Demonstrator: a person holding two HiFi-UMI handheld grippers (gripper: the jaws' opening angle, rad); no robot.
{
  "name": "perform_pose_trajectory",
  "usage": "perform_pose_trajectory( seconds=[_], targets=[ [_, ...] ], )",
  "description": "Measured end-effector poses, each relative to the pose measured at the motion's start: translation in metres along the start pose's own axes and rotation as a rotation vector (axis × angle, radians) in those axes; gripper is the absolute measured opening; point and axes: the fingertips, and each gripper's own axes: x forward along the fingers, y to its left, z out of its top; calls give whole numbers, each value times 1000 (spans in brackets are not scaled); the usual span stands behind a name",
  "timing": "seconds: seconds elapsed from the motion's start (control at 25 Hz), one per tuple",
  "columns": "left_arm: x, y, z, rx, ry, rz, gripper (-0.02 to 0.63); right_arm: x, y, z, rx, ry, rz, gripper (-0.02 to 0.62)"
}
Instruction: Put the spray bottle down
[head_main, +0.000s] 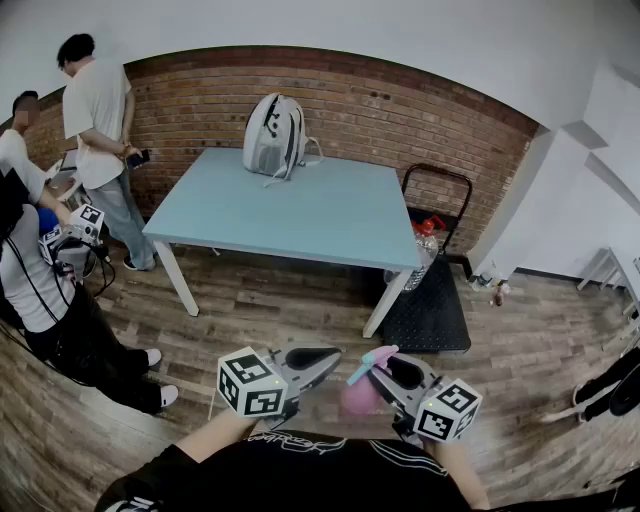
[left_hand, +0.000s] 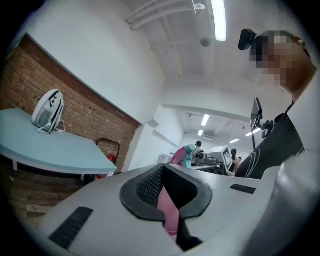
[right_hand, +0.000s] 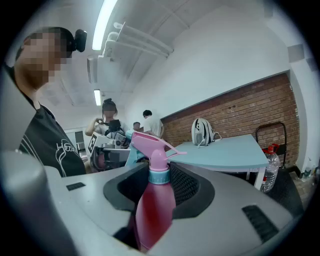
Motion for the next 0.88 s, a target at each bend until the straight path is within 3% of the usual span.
perform_pose_trajectory(
  seconds=[0.88],
  targets=[
    [9, -26, -10, -9, 0, -43, 8, -29, 3, -9, 44, -35, -46, 135]
  ],
)
